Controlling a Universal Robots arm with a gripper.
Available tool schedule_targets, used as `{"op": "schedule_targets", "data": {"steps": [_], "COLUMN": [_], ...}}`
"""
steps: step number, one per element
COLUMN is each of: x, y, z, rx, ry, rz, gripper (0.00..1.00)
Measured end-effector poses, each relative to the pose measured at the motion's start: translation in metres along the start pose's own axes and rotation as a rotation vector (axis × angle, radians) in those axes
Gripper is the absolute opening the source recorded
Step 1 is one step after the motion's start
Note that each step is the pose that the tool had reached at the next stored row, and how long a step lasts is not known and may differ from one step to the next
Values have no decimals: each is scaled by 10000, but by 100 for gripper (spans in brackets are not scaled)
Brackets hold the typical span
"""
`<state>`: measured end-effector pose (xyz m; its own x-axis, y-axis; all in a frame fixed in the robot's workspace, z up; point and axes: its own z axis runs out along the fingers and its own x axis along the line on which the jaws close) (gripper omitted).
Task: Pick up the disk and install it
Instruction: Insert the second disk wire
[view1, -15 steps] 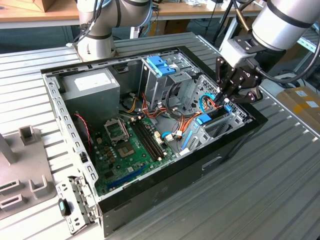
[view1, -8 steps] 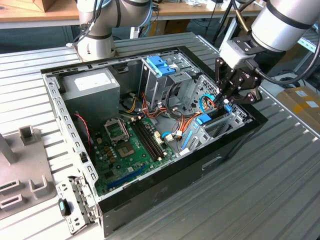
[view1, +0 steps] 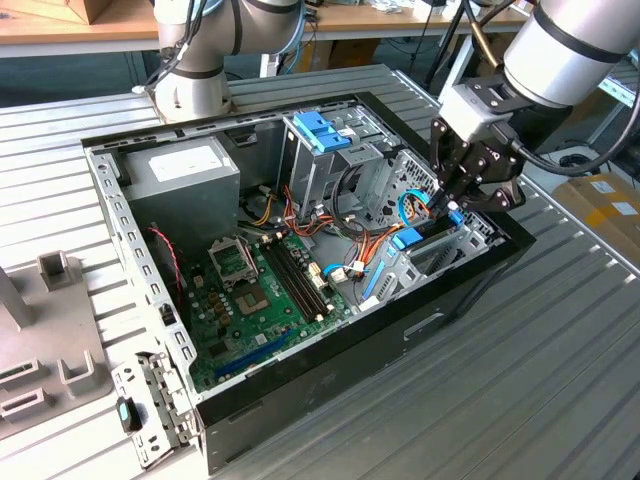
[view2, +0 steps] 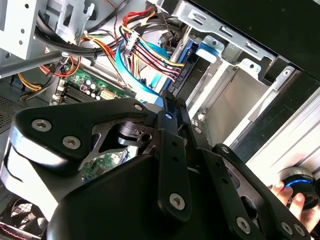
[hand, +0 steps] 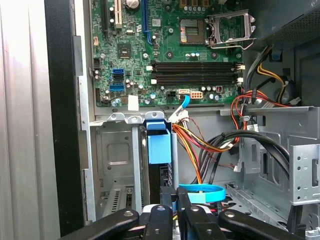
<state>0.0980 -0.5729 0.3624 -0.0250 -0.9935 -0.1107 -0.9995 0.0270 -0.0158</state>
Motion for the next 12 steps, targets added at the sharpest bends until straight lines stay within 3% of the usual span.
{"op": "schedule_targets", "data": {"steps": [12], "x": [14], "y": [-4], "z": [8], "rx": [-24], "ry": [-4], "rz": [-212], "gripper": [16]}}
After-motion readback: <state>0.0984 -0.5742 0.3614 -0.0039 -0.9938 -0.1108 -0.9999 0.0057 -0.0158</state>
